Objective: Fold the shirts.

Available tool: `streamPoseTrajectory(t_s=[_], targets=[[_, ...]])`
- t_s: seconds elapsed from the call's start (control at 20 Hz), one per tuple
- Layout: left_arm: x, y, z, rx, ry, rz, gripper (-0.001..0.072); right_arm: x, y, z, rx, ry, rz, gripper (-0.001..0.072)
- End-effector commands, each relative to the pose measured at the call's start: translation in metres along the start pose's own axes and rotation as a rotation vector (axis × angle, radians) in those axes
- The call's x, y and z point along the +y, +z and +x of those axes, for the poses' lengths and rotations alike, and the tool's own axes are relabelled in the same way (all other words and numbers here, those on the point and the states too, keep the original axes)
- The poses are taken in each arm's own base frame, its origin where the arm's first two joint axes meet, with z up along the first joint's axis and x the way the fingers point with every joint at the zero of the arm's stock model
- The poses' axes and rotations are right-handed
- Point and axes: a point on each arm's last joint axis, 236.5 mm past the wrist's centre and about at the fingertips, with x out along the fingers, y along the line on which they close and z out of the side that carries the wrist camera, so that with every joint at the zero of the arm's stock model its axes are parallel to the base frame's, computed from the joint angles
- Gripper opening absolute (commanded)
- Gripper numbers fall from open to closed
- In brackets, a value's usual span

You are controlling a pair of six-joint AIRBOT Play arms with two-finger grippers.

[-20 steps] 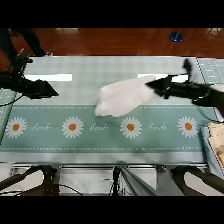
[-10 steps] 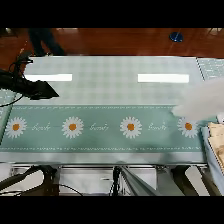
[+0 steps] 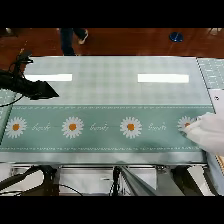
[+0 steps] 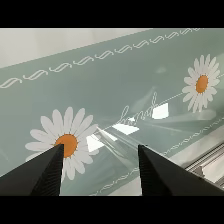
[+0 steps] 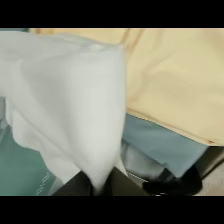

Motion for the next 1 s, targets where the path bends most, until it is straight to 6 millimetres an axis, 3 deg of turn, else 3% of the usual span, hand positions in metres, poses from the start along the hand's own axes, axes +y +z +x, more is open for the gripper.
streamPoseTrajectory(t_s=[0.0, 0.2, 0.5, 0.55, 0.65, 0.75, 0.85, 0.95], targets=[[0.0, 0.001, 0.0, -0.005, 0.002, 0.015, 0.0531, -0.054, -0.008, -0.002, 0.039, -0.202, 0.092, 0.0018], [0.0, 0.001, 0.0, -0.002, 0.002, 0.015, 0.0531, -0.091, -0.024, 0.001, 0.125, -0.366, 0.14, 0.0018], [0.001, 0.001, 0.0, -0.003, 0.002, 0.014, 0.0531, -0.132, -0.096, 0.057, 0.469, -0.555, 0.093, 0.002], [0.001, 0.001, 0.0, -0.004, 0.003, 0.014, 0.0531, -0.144, -0.103, 0.064, 0.506, -0.609, 0.048, 0.0044], [0.001, 0.002, 0.0, -0.007, 0.004, 0.014, 0.0531, -0.166, -0.104, 0.073, 0.537, -0.693, -0.07, 0.0288], [0.003, 0.005, 0.0, -0.021, 0.011, 0.013, 0.0531, -0.182, -0.085, 0.084, 0.46, -0.753, -0.144, 0.0323], [0.007, 0.014, -0.001, -0.059, 0.028, 0.012, 0.0532, -0.195, -0.044, 0.086, 0.273, -0.827, -0.16, 0.0418], [0.01, 0.021, -0.001, -0.09, 0.041, 0.012, 0.0532, -0.185, 0.013, 0.092, 0.018, -0.782, -0.161, 0.0441]])
